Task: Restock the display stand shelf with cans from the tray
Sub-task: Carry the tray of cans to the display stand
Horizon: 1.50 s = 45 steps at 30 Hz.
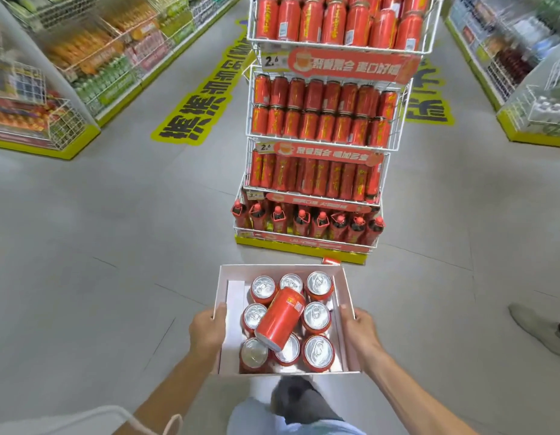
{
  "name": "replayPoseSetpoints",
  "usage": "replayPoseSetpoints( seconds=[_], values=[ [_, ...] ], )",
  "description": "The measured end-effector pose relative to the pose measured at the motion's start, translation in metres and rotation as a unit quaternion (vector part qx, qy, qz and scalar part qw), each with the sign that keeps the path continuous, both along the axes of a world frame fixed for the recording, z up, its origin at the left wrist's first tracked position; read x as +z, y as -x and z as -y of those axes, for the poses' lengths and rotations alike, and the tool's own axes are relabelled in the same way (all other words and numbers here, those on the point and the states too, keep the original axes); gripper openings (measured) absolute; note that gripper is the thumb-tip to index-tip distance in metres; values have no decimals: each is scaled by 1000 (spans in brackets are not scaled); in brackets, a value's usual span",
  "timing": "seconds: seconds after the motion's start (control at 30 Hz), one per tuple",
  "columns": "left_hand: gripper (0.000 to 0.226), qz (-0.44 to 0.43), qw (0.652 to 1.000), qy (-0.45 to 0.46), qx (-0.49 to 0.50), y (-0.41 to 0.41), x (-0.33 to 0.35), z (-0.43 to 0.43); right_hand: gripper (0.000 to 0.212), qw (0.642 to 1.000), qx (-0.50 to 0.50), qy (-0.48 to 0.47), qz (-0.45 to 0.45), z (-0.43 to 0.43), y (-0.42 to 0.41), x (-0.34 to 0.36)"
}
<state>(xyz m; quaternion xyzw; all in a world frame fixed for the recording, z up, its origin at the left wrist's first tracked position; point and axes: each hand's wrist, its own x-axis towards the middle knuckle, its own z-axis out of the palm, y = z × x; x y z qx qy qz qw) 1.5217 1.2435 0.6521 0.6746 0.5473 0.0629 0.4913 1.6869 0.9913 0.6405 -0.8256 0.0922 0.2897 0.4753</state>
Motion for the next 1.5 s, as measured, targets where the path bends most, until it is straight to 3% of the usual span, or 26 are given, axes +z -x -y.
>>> replayPoseSetpoints(
  seconds=[0.37,0.77,1.07,1.5],
  values=[
    [44,1,999,3,35,-146,23,-84,39,999,34,4,14,-103,-167,-4],
    [47,-31,999,16,-34,-281,-55,-180,35,999,-44,31,5,-170,-256,-67],
    [47,-57,995,22,-77,-351,-195,-231,36,995,-89,25,-28,-211,-304,-202],
    [48,-74,993,-23,-93,-367,-511,-243,36,996,-80,31,-23,-228,-320,-509]
  ],
)
